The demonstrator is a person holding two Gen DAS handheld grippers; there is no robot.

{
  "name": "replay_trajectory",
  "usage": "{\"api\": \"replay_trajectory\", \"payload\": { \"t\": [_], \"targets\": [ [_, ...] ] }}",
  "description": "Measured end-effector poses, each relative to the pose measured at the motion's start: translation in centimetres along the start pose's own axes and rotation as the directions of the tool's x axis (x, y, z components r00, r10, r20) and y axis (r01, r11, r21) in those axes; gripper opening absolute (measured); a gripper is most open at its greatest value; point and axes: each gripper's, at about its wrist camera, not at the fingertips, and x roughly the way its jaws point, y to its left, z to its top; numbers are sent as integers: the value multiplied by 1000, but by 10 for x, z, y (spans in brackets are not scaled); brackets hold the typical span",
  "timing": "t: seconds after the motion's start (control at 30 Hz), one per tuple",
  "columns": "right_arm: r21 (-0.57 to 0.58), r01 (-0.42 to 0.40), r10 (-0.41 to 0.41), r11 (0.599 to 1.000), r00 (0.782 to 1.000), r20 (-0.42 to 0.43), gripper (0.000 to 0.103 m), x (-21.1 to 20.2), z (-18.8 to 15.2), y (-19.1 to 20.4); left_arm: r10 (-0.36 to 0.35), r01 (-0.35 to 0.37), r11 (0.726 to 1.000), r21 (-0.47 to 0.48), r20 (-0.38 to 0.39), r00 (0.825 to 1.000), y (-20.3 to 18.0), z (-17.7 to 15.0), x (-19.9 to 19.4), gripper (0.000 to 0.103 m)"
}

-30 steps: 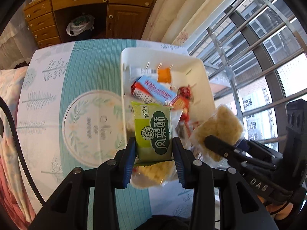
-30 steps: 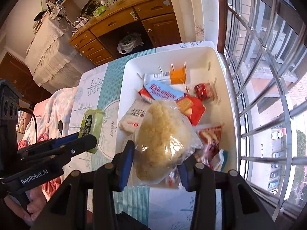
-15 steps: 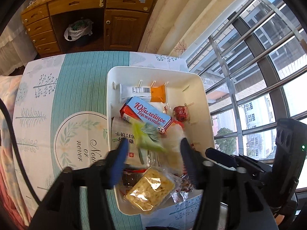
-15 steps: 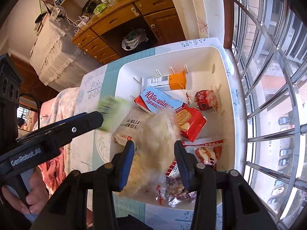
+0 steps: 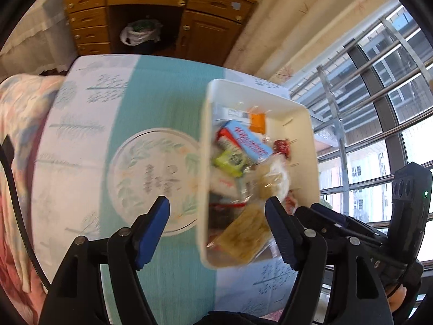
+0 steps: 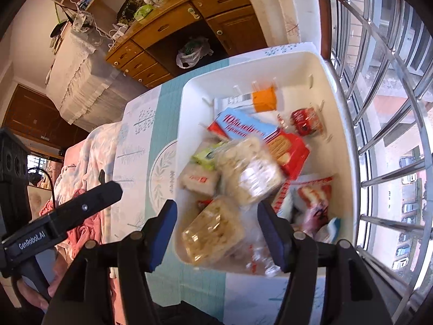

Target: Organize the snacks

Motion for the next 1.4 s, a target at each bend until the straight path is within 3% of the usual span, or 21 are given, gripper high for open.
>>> {"api": "replay_trajectory", "payload": {
  "t": [0.33,0.4,0.47,0.77,0.9,1.1,1.23,1.4],
  "targets": [
    [-47,-3,3,999,1000,0,62,9,-59,79,51,-47,996,-70,57,997,98,-68,-63,73],
    [-49,-7,7,999,1000,2,63,10,-75,95,62,-59,997,-55,62,996,114,-84,-74,78],
    [-55,-7,7,998,1000,5,78,13,-94,113,76,-74,997,-32,66,995,127,-101,-85,80],
    [4,29,-29,1000,999,18,81,23,-180,153,73,-73,997,6,32,997,163,-161,-110,81],
    [24,65,-65,998,998,9,81,18,-210,153,58,-57,998,-13,42,997,162,-175,-119,87],
    [28,130,-131,991,991,22,82,-11,-235,141,71,-74,996,43,70,995,127,-183,-129,96],
    [13,157,-158,987,985,67,84,-40,-236,132,87,-95,993,73,100,991,92,-182,-135,102],
    [-26,178,-173,984,976,131,87,-75,-222,124,122,-136,987,82,164,979,53,-177,-138,102]
  ]
}}
